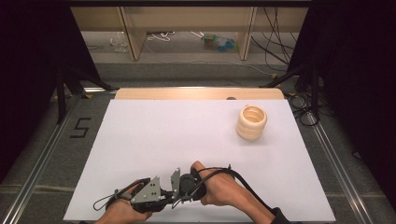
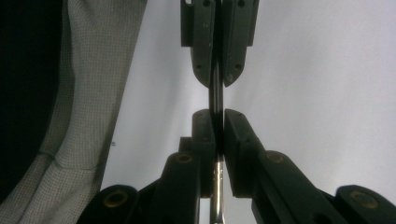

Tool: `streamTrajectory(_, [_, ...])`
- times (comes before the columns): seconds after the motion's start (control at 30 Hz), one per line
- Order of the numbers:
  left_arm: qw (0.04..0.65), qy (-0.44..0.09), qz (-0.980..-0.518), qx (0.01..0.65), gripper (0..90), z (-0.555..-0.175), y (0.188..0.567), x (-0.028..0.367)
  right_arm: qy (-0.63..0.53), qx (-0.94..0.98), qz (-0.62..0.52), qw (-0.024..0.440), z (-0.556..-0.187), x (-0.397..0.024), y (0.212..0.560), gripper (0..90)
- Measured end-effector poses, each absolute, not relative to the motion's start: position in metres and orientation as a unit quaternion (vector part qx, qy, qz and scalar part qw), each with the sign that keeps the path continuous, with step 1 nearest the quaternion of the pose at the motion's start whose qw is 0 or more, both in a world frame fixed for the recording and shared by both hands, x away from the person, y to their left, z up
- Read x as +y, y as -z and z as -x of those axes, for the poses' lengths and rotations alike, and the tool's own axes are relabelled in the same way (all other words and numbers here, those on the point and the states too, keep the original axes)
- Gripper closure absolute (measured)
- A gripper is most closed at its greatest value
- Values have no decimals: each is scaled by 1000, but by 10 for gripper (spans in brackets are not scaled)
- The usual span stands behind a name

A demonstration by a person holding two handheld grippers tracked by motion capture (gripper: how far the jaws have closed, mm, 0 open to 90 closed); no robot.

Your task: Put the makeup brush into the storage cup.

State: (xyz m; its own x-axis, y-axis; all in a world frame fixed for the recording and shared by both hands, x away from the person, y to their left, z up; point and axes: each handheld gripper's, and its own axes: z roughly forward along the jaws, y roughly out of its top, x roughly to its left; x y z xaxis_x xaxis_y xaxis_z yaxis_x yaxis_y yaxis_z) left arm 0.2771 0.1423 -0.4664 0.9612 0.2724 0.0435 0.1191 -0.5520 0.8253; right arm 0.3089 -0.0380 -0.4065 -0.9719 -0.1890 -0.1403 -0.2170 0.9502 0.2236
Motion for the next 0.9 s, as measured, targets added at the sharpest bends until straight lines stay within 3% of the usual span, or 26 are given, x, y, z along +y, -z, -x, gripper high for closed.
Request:
streamTrajectory(0.13, [467,-84,-873,112,834,-277,465,142,-126,985,106,55,-310,-39,405,816])
streamTrajectory(0.4, [479,-94,-863,131,835,-278,463,146,-168,978,89,86,-318,-53,382,607])
streamTrajectory(0.9, [508,-127,-829,198,834,-286,457,158,-257,961,-26,94,-328,-74,370,398])
